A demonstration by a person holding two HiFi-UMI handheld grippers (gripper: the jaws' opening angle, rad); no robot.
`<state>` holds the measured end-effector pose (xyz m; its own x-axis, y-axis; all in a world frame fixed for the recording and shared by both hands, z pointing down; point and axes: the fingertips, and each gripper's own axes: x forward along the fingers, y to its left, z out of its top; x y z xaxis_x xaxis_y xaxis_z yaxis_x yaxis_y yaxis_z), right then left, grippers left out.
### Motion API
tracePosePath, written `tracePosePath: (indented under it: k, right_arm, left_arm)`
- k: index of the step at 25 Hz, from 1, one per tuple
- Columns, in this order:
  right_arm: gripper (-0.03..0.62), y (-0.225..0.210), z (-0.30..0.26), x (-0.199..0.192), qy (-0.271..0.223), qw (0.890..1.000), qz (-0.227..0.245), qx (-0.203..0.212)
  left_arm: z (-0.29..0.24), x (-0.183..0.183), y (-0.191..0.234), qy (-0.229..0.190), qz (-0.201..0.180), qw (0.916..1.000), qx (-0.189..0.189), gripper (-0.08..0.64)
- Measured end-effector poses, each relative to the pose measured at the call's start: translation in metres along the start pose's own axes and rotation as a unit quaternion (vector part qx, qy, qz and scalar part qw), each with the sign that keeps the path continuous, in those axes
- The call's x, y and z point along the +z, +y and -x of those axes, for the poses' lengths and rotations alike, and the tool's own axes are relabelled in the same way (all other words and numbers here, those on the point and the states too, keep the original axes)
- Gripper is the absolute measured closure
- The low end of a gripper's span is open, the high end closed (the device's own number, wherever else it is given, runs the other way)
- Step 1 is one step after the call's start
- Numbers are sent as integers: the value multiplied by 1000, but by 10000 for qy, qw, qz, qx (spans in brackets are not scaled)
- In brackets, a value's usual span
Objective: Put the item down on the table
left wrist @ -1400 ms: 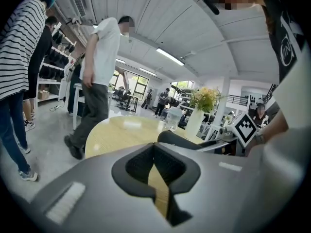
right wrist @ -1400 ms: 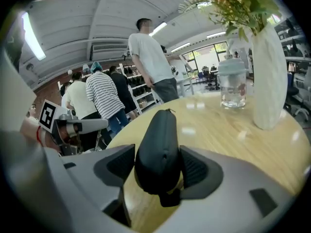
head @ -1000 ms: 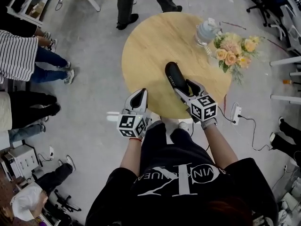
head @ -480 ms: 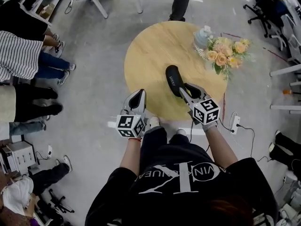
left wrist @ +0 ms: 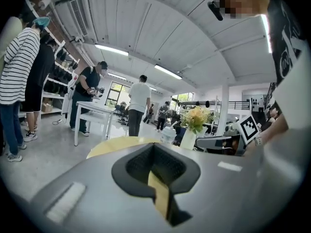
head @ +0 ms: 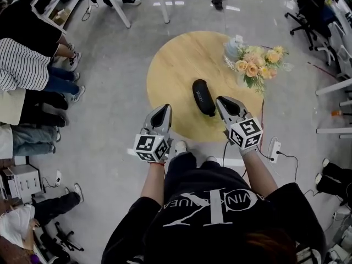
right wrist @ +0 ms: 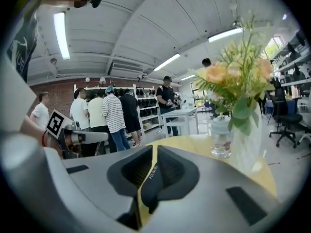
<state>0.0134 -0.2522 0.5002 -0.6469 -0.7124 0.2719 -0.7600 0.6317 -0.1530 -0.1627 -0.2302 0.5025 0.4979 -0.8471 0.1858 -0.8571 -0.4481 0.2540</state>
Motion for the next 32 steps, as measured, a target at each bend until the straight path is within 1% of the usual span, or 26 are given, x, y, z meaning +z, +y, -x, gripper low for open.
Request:
tracePosePath:
  k: [3, 7, 22, 28, 32]
  right_arm:
    - [552, 0, 6, 13, -163, 9998, 121, -10]
    - [554, 0, 16, 28, -353, 9992, 213, -10]
    - [555, 15, 31, 84, -994, 9934, 573, 69]
    - [555, 15, 37, 103, -1223, 9902, 671, 80]
    - [555, 17, 40, 114, -1324, 9884, 744, 90]
  left_arm:
    - [1, 9, -8, -96, -47, 9999, -82, 549]
    - [4, 20, -15, -218, -135, 9996, -81, 549]
    - [26, 78, -10, -900, -343, 9951, 206, 548]
    - [32, 92, -2, -1133, -340, 9922, 395, 549]
    - [37, 100, -1, -1232, -333, 9908, 450, 549]
